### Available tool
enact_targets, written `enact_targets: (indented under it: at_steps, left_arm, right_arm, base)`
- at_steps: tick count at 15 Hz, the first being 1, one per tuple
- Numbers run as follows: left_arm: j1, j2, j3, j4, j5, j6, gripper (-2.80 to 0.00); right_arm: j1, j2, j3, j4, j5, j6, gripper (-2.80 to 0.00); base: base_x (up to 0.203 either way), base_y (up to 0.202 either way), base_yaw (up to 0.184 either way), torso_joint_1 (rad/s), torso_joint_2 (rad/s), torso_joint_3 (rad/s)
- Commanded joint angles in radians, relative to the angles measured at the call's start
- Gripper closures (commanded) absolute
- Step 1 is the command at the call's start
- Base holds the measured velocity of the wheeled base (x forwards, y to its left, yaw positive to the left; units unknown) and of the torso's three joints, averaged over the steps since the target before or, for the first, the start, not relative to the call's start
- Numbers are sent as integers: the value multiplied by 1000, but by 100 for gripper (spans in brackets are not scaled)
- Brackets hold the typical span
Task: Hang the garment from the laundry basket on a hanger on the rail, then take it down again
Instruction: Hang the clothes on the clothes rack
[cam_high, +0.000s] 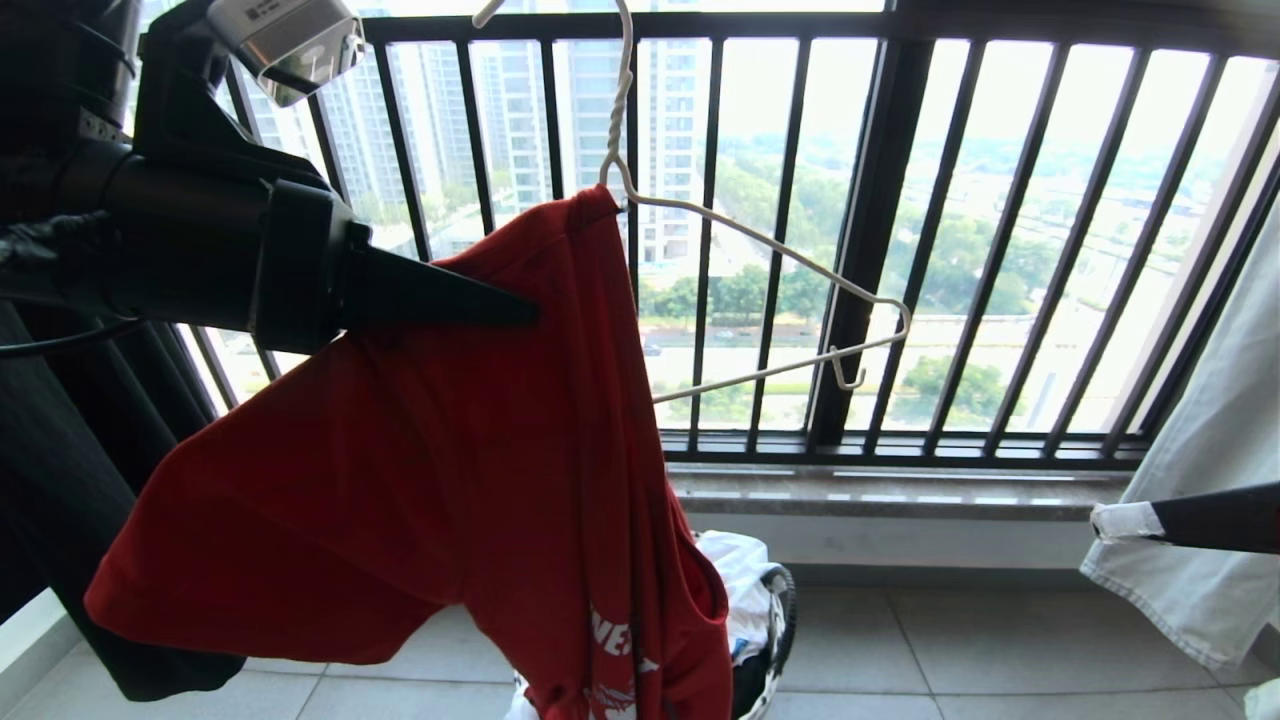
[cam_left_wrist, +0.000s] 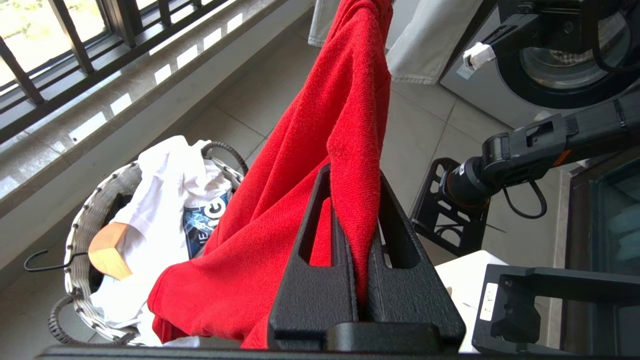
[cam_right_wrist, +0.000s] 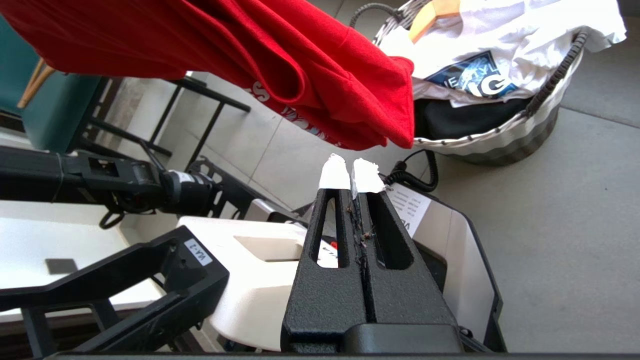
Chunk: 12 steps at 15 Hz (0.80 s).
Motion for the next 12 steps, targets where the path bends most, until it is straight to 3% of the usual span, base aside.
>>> enact_targets:
  at_steps: [1, 3, 5, 6, 9, 12]
  left_arm:
    - [8, -30, 19, -18, -3, -2, 0]
    - [14, -43, 19, -29, -2, -2, 0]
    - [11, -34, 19, -29, -6, 0, 0]
    - [9, -29, 19, -29, -6, 0, 0]
    - [-1, -50, 19, -29, -4, 2, 0]
    - [-1, -57, 25, -29, -3, 4, 0]
  right_arm:
    - [64, 69, 12, -97, 4, 97, 0]
    - [111, 110, 60, -247, -8, 182, 0]
    - [181, 173, 139, -360, -75, 217, 0]
    - [218, 195, 173, -426, -138, 247, -280]
    - [317, 257, 269, -624, -245, 276, -280]
    - [377, 349, 298, -723, -329, 280, -280]
  base:
    - [0, 0, 0, 0, 0, 0]
    - [0, 0, 0, 0, 0, 0]
    - [0, 0, 0, 0, 0, 0]
    - [0, 0, 0, 0, 0, 0]
    - [0, 0, 0, 0, 0, 0]
    - [0, 0, 0, 0, 0, 0]
